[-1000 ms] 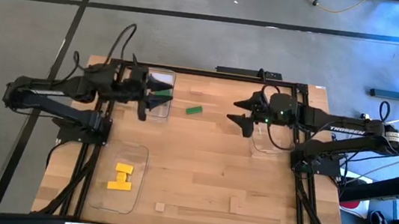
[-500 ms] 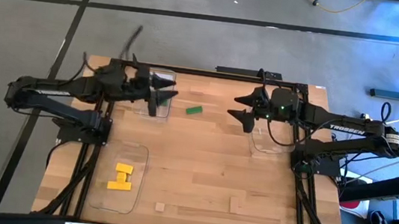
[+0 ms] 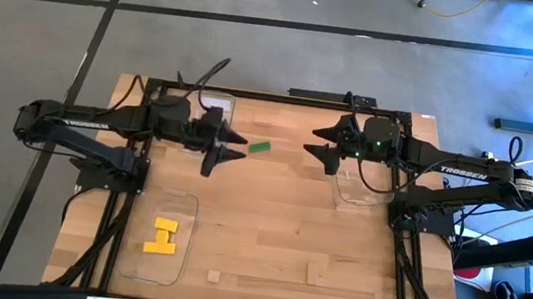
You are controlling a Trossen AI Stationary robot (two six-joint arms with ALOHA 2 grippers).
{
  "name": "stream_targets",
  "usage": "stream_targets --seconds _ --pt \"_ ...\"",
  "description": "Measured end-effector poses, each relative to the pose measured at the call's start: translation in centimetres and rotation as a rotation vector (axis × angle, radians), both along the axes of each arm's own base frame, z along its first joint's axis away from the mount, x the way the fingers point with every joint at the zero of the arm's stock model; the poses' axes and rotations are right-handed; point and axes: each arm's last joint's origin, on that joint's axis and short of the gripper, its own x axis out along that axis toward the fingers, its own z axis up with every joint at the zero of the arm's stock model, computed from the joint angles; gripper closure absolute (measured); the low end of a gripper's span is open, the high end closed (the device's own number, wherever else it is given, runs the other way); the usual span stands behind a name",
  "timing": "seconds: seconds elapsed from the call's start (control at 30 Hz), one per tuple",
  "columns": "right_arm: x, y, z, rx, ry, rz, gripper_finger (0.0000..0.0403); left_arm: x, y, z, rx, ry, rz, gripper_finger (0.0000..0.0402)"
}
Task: Sort & place blocks by color
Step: Put the bottom left brown block into the top right transparent bin
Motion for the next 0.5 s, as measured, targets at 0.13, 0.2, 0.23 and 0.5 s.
stream_targets --seconds 0.13,0.2,0.23,0.5 --pt "0.0 0.0 0.0 -0.005 0.001 -0.003 0.0067 -0.1 -0.2 -0.4 0.031 0.044 -0.017 0.0207" --pt "0.0 -0.1 0.0 -0.014 0.004 -0.031 0.0067 -0.1 -0.4 -0.4 0.037 0.046 -0.028 0.0207" --pt "0.0 -0.1 0.0 -0.019 0.006 -0.046 0.0067 0.0 -0.5 -0.5 0.036 0.052 -0.038 0.0207" --pt "-0.2 -0.4 -0.1 -0.041 0.027 -0.128 0.0067 3.2 -3.7 -1.0 0.024 0.395 -0.167 0.0207"
